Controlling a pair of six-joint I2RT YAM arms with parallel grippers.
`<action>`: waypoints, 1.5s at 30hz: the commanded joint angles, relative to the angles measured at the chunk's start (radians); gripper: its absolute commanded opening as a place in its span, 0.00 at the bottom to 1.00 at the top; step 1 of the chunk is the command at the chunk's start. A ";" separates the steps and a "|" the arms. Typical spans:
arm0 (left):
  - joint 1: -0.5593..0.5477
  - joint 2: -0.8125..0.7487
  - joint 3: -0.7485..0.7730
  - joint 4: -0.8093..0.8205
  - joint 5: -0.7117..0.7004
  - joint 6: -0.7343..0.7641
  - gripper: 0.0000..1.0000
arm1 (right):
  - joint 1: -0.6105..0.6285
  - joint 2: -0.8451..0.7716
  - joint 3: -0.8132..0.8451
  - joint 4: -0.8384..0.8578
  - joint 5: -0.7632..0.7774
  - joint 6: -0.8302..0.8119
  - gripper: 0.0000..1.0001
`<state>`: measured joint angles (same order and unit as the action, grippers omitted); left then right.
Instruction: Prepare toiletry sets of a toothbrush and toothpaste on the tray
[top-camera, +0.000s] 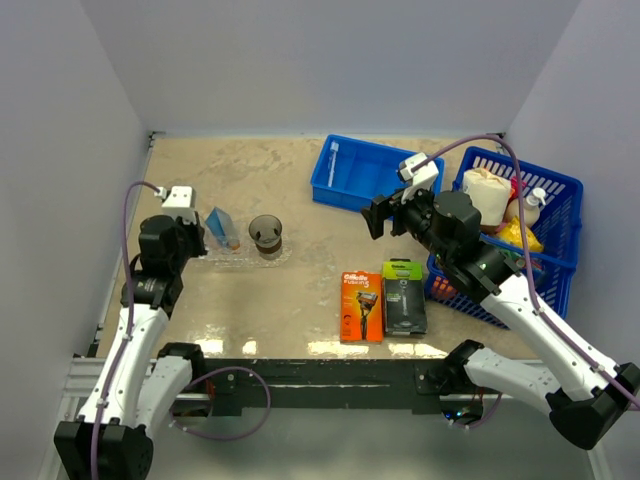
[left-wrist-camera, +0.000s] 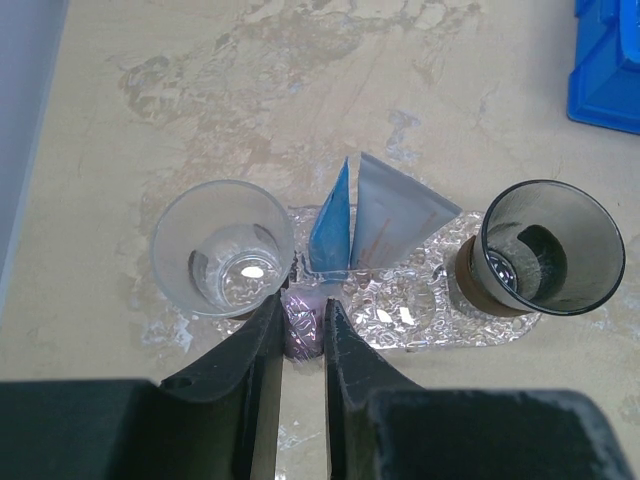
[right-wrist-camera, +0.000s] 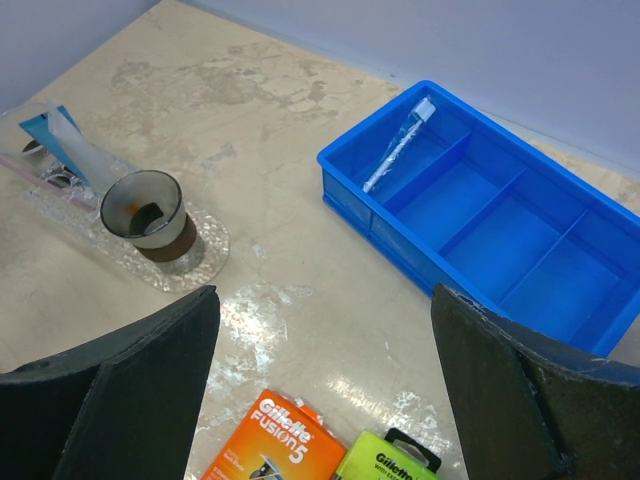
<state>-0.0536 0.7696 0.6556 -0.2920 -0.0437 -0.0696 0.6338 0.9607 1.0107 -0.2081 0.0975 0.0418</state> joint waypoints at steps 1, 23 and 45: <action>0.026 -0.024 -0.027 0.088 0.062 -0.030 0.00 | 0.000 -0.027 0.008 0.045 0.027 0.004 0.89; 0.043 -0.012 -0.039 0.044 0.045 -0.039 0.14 | 0.000 -0.027 0.012 0.038 0.033 0.001 0.89; 0.043 -0.023 -0.004 -0.027 0.013 -0.052 0.60 | -0.002 -0.019 0.012 0.042 0.028 0.006 0.89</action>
<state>-0.0196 0.7601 0.6235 -0.3256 -0.0235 -0.1127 0.6338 0.9607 1.0107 -0.2085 0.1139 0.0418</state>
